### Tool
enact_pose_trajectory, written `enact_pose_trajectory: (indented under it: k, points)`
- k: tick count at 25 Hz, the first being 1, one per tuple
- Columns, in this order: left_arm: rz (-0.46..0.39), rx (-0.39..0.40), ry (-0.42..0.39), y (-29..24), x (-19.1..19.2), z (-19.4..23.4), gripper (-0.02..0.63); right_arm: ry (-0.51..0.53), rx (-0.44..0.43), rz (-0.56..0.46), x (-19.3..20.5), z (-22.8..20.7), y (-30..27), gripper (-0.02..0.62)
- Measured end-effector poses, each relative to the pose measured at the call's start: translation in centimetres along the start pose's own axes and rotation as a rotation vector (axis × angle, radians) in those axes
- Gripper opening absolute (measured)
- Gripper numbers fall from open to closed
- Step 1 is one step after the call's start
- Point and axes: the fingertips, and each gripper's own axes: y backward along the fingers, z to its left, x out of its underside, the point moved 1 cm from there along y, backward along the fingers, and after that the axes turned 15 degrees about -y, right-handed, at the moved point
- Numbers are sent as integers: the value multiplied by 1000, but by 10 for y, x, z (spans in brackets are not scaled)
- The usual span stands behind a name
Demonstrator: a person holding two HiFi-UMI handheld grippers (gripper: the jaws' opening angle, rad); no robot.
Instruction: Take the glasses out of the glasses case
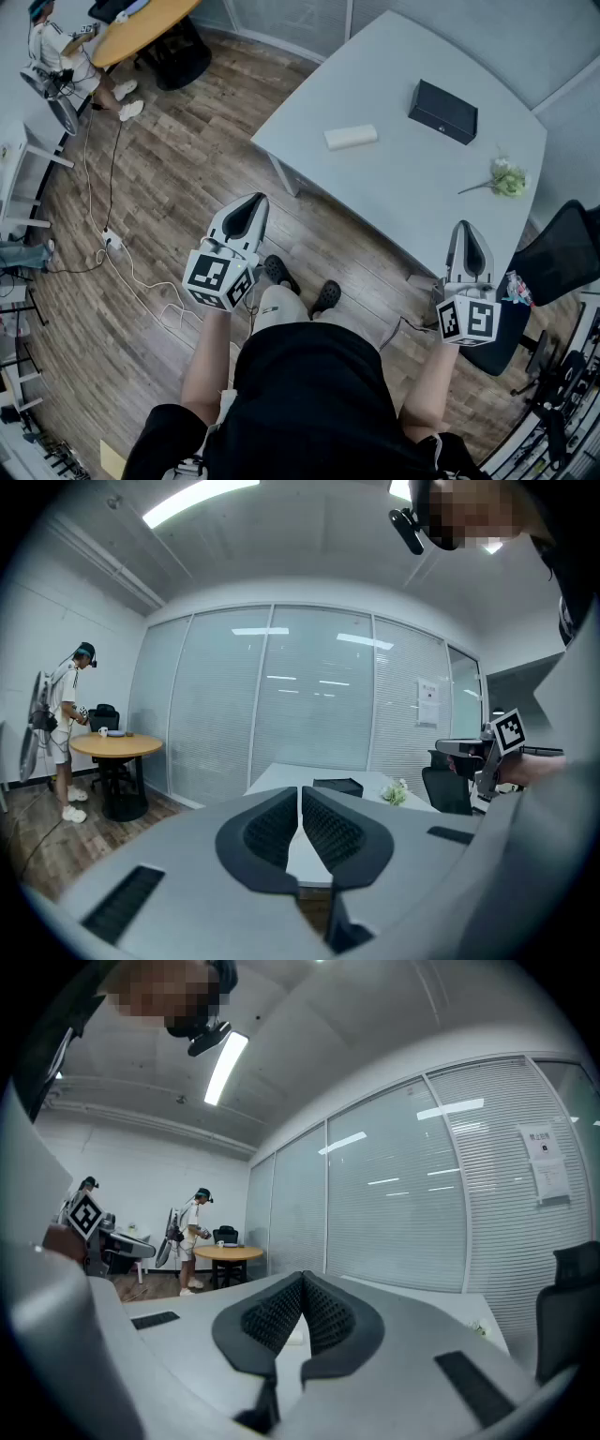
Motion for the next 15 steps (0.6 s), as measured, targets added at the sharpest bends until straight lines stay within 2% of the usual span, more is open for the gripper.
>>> enact_pose_trajectory:
  k: [8,12,15]
  points:
    - [-9,-2,-10,15,-8,0,32,-18,-23,10,2,15,8,14]
    - [-8,5,-16,16,-7,-11,32,-33,-116,18,6,23,13,15]
    - [0,14,-12,13,-4,-22,32,-33,-123,11,9,23,17,17]
